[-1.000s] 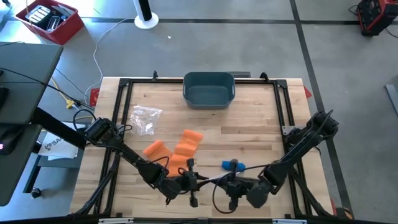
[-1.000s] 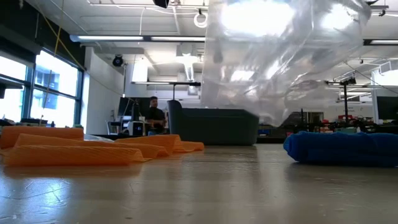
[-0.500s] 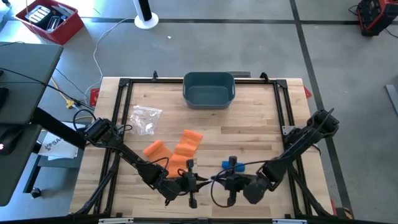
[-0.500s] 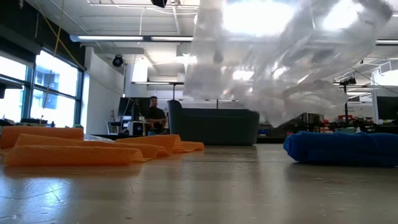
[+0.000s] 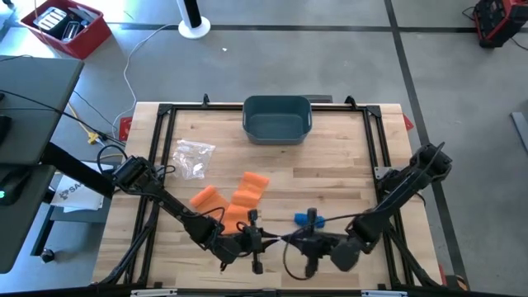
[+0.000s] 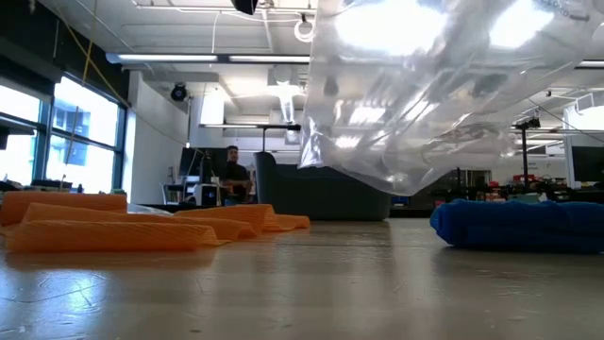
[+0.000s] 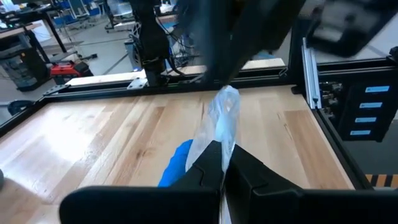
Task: Roll bandage
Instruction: Put the rolled blue bandage into the right transparent zip bag
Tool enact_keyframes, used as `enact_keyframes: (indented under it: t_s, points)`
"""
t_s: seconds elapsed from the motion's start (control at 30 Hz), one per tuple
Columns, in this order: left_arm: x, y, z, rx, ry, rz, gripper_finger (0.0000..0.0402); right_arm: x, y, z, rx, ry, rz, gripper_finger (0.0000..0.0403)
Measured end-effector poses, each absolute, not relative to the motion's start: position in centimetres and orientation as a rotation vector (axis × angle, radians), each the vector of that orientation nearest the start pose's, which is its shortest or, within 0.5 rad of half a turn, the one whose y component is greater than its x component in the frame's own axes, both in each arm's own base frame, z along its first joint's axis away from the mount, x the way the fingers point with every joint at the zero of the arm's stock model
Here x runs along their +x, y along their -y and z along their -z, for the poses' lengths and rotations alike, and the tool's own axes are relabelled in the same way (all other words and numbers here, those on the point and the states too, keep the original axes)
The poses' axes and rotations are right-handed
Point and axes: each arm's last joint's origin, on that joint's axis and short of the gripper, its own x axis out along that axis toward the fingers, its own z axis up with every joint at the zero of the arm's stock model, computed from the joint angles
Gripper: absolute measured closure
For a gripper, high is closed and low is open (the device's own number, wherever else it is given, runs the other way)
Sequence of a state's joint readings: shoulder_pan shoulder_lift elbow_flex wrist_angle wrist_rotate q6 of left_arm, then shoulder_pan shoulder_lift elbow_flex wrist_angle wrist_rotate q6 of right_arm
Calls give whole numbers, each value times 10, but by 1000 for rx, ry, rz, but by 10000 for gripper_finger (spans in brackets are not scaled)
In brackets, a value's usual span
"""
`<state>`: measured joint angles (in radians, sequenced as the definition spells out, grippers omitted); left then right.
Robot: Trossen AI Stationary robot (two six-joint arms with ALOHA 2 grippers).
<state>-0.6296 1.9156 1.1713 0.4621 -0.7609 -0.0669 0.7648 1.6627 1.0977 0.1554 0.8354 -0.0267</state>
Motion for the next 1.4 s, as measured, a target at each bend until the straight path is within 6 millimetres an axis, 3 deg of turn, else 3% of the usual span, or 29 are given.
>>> enact_keyframes:
  t_s: [0.3, 0.77, 1.4]
  points:
    - [347, 228, -206, 112, -211, -138, 401, 262, -238, -254, -263, -369, -69, 399]
    - [346, 231, -206, 109, -209, -116, 401, 275, -223, -251, -192, -393, 0, 399]
    - [346, 231, -206, 97, -208, -111, 401, 280, -224, -249, -195, -402, -97, 399]
